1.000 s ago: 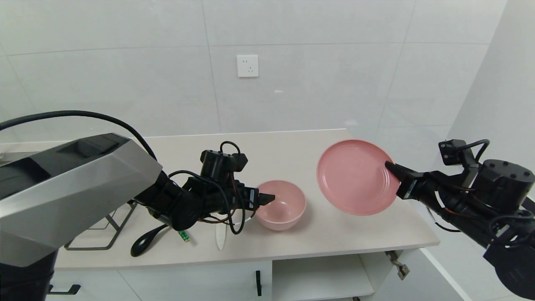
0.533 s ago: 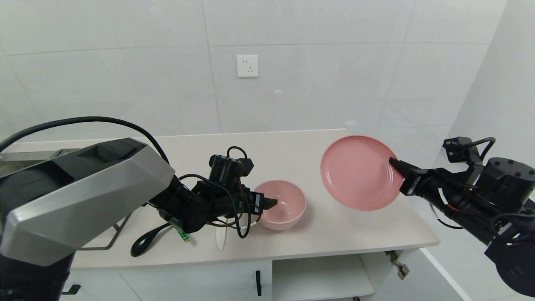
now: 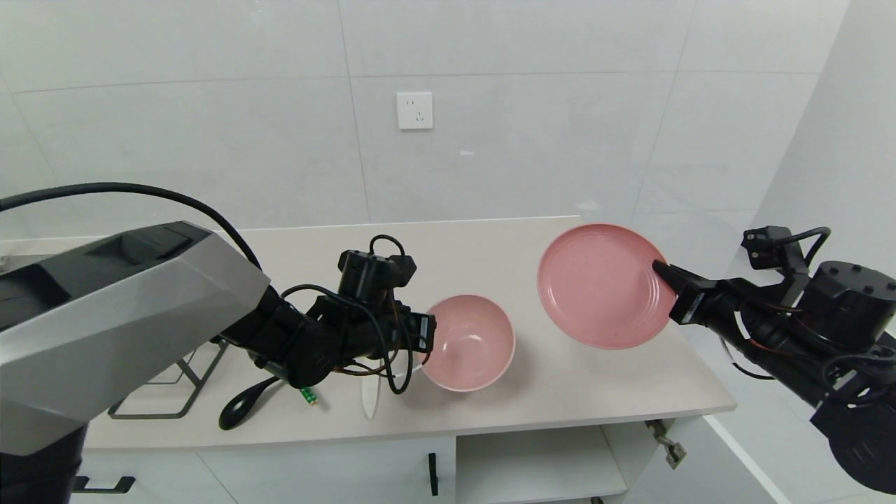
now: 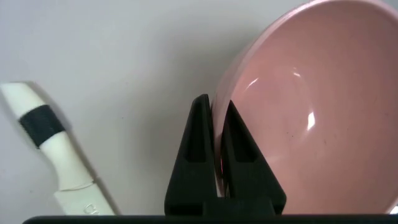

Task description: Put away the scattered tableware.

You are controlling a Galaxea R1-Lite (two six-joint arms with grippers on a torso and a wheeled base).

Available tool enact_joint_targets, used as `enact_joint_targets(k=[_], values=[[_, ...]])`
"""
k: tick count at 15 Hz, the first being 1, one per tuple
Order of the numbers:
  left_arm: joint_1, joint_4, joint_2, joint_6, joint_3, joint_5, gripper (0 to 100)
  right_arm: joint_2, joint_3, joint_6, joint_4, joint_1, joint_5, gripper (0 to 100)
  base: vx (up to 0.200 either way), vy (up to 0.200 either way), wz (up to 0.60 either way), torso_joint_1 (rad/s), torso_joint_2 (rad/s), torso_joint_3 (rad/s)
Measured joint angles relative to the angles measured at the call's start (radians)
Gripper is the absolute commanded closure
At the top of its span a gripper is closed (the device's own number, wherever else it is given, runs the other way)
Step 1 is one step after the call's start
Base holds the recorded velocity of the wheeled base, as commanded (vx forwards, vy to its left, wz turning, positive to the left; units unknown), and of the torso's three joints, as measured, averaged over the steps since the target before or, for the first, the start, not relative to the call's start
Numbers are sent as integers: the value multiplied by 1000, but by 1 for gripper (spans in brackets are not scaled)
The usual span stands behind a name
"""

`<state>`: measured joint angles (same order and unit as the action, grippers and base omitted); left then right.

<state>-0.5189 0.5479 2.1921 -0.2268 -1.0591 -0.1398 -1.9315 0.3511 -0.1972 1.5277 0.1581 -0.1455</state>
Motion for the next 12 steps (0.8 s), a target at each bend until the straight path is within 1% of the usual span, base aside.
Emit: enact_joint_targets(k=[2,3,5,7,8,10,12], values=[[8,18,-56,3,31,3,100,2,13,-1,3,-5,1,100,0,0,0,0,0,0],[9,48,-95,3,59,4,100,4,19,-1,10,-6,3,100,0,0,0,0,0,0],[3,98,-197,1,142,5,100,25,30,-2,24,-3,21,100,0,0,0,0,0,0],[-1,117,-319,-3,237,4,100,49,37,-7,27,3,27,100,0,0,0,0,0,0],[1,123,-393,-10,295,-3,100,60,38,-9,26,5,26,100,0,0,0,0,0,0],[13,130,-515,-42,404,-22,100,76,32,-11,26,14,24,100,0,0,0,0,0,0],[22,160,-600,-50,537,-31,100,87,27,-21,31,31,22,100,0,0,0,0,0,0]])
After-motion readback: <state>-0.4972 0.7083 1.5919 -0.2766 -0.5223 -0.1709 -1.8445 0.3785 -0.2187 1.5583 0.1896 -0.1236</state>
